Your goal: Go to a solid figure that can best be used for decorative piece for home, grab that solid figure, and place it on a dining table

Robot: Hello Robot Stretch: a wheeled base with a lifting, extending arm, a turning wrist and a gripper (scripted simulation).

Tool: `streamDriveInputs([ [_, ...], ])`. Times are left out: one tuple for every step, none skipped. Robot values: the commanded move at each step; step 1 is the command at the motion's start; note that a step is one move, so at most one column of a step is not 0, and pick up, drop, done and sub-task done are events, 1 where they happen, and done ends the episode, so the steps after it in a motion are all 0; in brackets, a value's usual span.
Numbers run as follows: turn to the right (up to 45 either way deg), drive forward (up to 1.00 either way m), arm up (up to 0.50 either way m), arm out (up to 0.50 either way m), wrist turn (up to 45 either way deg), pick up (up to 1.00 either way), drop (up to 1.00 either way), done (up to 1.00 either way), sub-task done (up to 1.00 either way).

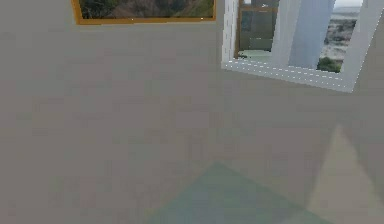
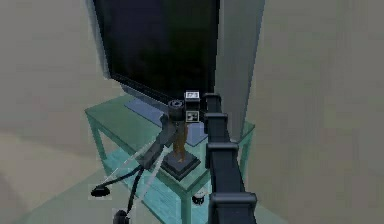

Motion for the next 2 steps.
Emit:
streamDriveInputs([
  [0.0, 0.0, 0.0, 0.0, 45.0, 0.0, 0.0, 0.0, 0.0],
  [0.0, 0.0, 0.0, 0.0, 45.0, 0.0, 0.0, 0.0, 0.0],
])
